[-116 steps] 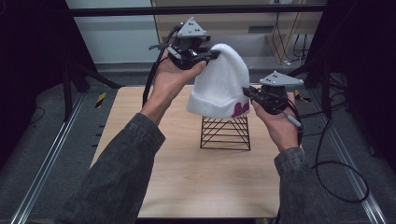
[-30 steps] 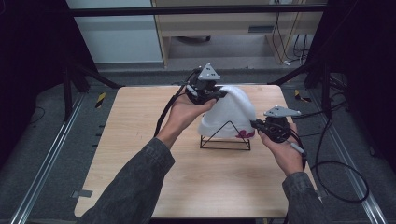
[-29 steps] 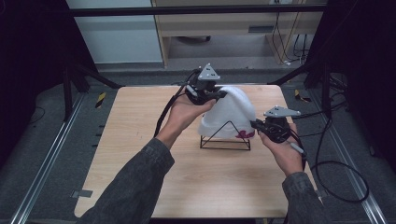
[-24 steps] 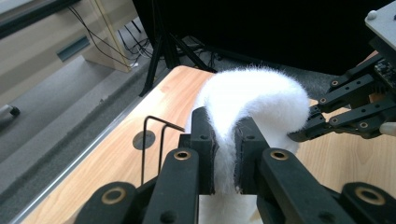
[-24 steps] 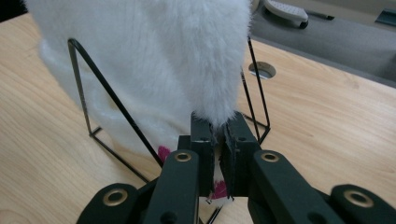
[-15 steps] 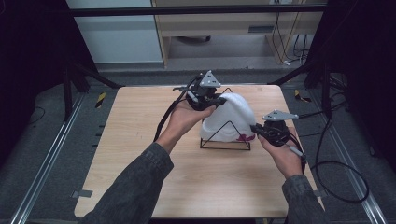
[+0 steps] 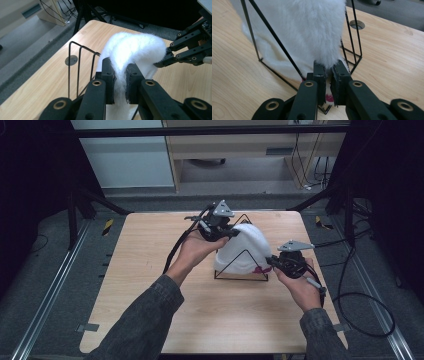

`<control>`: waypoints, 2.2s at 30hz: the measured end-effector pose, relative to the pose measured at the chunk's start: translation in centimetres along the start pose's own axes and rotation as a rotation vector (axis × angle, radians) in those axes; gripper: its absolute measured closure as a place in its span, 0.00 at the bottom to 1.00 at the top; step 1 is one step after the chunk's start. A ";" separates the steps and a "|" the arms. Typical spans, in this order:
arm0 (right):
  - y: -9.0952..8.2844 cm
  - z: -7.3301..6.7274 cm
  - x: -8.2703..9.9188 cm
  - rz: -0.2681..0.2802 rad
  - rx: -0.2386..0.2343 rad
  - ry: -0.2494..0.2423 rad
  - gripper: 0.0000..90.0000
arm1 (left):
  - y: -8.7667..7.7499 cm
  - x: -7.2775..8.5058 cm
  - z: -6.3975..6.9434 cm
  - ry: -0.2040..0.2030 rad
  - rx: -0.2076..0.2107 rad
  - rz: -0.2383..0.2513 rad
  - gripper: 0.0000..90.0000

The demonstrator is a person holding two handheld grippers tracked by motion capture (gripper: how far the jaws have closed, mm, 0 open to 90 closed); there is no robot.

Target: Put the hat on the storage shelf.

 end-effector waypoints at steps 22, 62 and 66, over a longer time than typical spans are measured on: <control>-3.0 -1.7 0.6 0.051 0.086 0.057 0.22 | -4.1 0.9 2.6 0.002 0.001 0.036 0.11; -3.9 -10.2 1.7 0.067 -0.153 -0.079 0.23 | -7.4 5.0 2.0 0.017 -0.078 -0.012 0.06; -3.4 -11.0 2.4 0.057 -0.177 -0.089 0.21 | -7.6 5.8 1.8 0.002 -0.084 -0.011 0.06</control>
Point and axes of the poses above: each handheld gripper's, and its own axes: y roughly forward along the jaws, x roughly out of its underside, z roughly to its right, the point moved 2 cm from there along y, roughly forward along the jaws, and after that the axes turned 10 degrees about z, right-handed, at the moved point
